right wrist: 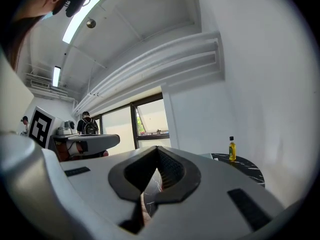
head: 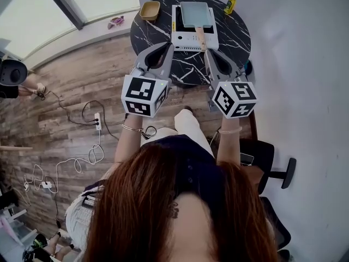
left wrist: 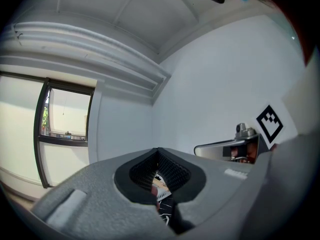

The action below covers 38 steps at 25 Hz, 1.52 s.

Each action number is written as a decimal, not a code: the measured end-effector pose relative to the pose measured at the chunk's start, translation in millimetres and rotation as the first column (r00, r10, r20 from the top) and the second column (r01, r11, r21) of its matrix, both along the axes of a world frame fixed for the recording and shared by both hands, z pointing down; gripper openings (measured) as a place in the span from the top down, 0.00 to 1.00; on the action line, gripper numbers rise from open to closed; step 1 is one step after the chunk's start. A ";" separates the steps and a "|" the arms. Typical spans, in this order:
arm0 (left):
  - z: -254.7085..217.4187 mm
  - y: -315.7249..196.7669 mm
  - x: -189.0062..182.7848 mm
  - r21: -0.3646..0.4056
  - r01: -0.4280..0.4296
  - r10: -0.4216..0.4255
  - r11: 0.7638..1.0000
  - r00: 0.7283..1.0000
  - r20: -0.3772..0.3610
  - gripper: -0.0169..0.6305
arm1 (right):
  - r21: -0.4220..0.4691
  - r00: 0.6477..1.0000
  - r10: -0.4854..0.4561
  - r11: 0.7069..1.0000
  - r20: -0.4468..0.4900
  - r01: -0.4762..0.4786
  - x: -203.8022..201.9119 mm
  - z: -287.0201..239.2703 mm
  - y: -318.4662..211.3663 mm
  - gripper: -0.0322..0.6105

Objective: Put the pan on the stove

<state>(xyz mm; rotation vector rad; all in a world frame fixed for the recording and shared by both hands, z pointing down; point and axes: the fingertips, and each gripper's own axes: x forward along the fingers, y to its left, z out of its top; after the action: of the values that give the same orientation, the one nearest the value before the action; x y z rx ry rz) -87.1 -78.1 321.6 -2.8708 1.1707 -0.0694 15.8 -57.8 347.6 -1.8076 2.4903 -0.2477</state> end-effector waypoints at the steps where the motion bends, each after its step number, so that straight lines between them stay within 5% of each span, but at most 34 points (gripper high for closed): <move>1: -0.6 2.1 -0.5 0.003 0.000 0.000 1.000 1.000 0.000 0.96 | 0.006 1.000 -0.001 1.000 -0.002 0.001 -1.5 -1.8 2.6 0.94; 13: -4.1 21.6 -9.7 0.027 0.005 -0.005 1.000 1.000 -0.006 0.96 | 0.076 0.999 0.014 0.997 -0.039 -0.011 -14.7 -15.9 31.4 0.94; 38: 6.3 24.5 -9.7 -0.002 -0.002 0.002 1.000 1.000 -0.021 0.96 | 0.040 0.997 0.025 0.999 -0.071 -0.022 -14.4 -7.4 36.3 0.94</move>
<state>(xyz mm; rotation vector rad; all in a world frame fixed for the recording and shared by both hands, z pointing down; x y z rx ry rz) -96.8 -53.6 327.9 -2.8817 1.1715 -0.0412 1.3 -21.5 340.2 -1.8614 2.5009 -0.1342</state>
